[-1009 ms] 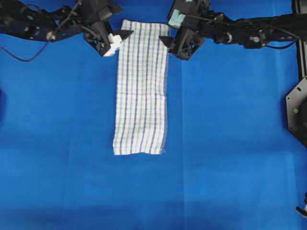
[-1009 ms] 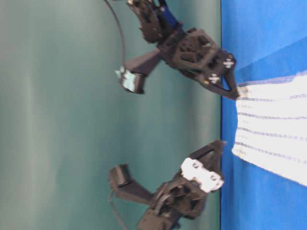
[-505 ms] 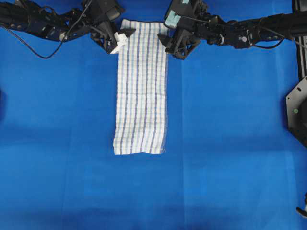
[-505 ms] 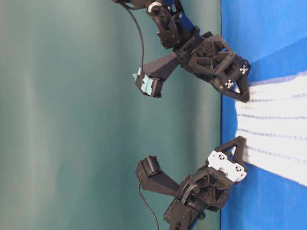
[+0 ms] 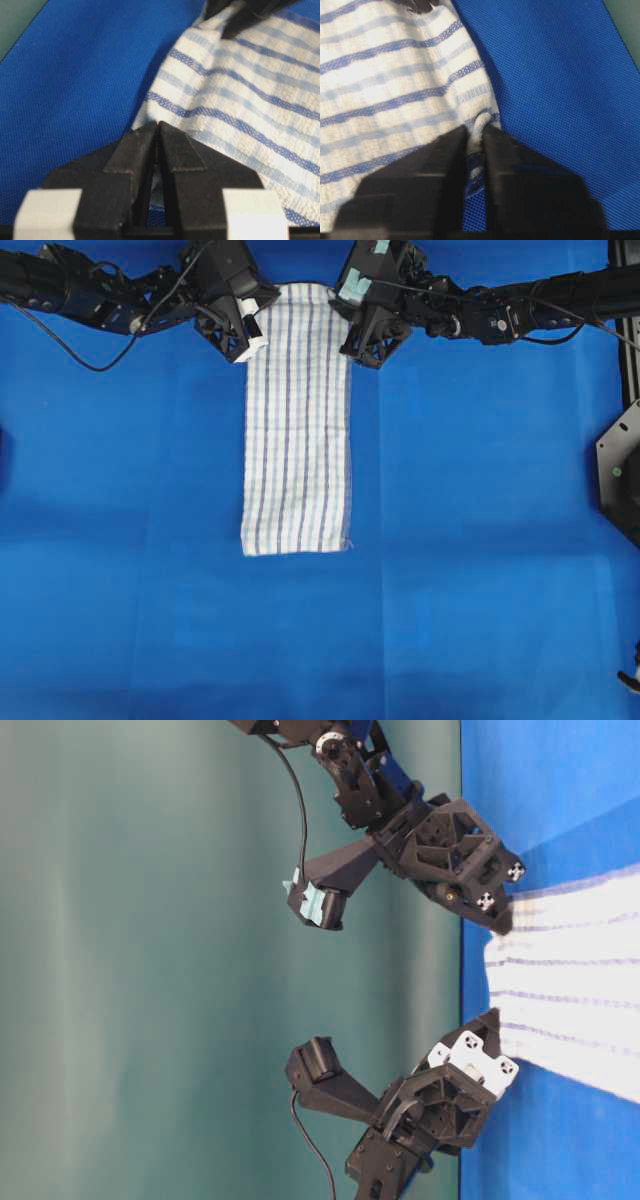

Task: Fold the blue towel.
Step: 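Move both grippers to the strip's top end and grasp its corners, then fold the top end down toward the bottom end with both grippers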

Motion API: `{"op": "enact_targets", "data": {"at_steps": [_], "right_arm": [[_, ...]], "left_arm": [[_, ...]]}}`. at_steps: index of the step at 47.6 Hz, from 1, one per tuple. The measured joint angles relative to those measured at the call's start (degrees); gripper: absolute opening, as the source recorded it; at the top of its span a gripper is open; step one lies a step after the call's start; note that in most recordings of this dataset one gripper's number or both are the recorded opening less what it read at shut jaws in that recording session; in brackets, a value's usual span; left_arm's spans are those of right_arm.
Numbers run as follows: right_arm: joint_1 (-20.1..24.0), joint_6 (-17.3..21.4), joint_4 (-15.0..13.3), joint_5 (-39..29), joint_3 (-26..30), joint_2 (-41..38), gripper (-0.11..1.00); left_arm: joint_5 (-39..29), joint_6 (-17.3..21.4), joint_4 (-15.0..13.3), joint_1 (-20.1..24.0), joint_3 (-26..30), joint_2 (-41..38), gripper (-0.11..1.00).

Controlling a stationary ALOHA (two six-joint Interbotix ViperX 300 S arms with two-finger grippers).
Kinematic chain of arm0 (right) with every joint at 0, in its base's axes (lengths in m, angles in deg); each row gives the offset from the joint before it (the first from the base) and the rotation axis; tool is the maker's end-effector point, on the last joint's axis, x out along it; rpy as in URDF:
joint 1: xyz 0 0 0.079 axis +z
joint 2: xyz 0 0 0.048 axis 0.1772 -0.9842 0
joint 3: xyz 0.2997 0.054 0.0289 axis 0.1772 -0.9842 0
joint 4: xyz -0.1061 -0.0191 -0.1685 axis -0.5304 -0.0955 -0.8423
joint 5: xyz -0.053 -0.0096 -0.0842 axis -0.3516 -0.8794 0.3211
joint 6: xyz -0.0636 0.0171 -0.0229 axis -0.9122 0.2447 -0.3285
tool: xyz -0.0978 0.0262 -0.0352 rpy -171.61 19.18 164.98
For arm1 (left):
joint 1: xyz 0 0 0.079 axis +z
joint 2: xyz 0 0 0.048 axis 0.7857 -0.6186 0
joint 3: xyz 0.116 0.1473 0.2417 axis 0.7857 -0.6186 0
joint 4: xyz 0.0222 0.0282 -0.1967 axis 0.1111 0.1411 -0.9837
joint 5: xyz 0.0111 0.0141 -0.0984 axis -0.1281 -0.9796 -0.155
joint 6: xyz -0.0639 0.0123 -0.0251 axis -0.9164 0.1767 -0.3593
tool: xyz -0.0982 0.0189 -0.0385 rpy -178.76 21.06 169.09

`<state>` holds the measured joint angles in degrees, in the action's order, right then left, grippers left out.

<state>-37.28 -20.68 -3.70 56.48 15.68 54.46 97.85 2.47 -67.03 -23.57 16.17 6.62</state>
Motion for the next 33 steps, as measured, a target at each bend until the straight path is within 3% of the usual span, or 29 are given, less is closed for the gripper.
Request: {"op": "enact_targets", "data": {"at_steps": [18, 33], "right_arm": [[-1.49, -0.62, -0.26, -0.97, 0.79, 0.79, -0.04], [-2.55, -0.7, -0.79, -1.23, 0.88, 1.14, -0.04]], "left_arm": [[-2.64, 5.54, 0.18, 0.0, 2.46, 0.18, 0.01], [-3.52, 6.06, 0.09, 1.67, 3.96, 0.35, 0.01]]}}
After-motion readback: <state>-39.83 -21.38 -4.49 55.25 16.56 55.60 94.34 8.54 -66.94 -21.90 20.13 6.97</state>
